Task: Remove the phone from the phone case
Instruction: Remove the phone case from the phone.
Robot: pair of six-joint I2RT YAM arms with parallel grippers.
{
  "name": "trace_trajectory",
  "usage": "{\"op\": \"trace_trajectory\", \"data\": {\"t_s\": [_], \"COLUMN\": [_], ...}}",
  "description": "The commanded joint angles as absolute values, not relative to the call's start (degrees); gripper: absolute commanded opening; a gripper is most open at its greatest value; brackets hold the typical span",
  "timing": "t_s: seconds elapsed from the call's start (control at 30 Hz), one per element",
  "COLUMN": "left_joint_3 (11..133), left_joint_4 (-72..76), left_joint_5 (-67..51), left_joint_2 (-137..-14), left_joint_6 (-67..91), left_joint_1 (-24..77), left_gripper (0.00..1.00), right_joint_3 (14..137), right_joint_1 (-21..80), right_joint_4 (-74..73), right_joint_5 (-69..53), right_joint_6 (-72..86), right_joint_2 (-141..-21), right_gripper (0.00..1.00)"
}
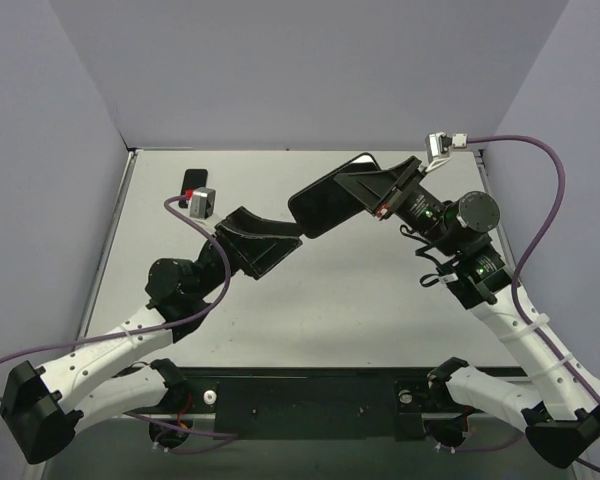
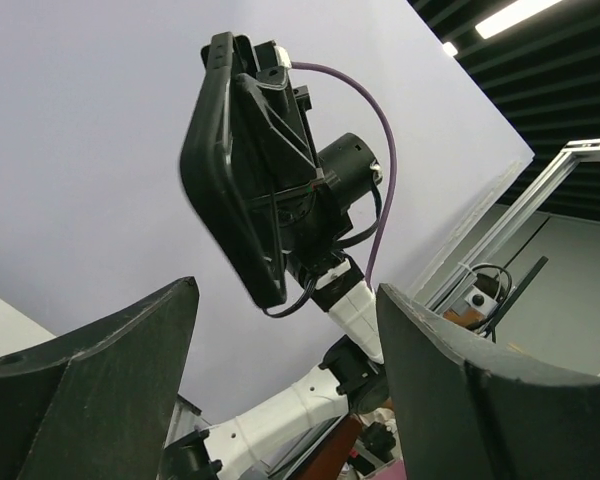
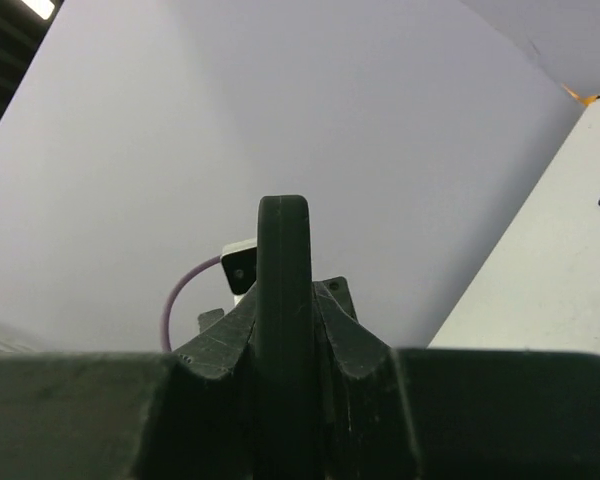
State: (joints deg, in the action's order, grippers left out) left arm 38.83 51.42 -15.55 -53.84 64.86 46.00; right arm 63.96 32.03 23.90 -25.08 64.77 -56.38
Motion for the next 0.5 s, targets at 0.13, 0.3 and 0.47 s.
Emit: {"op": "trace_trajectory", "data": {"t_s": [0.13,0.3,0.47], "left_joint_3": [43.50,44.03,44.38], "left_joint_4": [57.30,57.66,57.66], "left_joint_5": [-15.47,-15.99,-16.61], "left_joint_2": [-57.30,-57.92,-58.09], "left_joint_6": [63.98,63.81,64.16], "left_joint_1": [47.37,47.90,48.34], "left_gripper": [0.53,0.38,0.44], "right_joint_3": [64.60,63.55,63.19], "right_joint_1": [34.19,34.80,34.89], "right_joint_4": [27.43,26.81,26.11], "right_joint_5": [-20.39,-18.03,-16.26], "right_joint_6": [60.22,58.98,57.92], "right_joint_2": [-55.37,-54.67,-53.88], "right_gripper": [0.00,0.00,0.00]}}
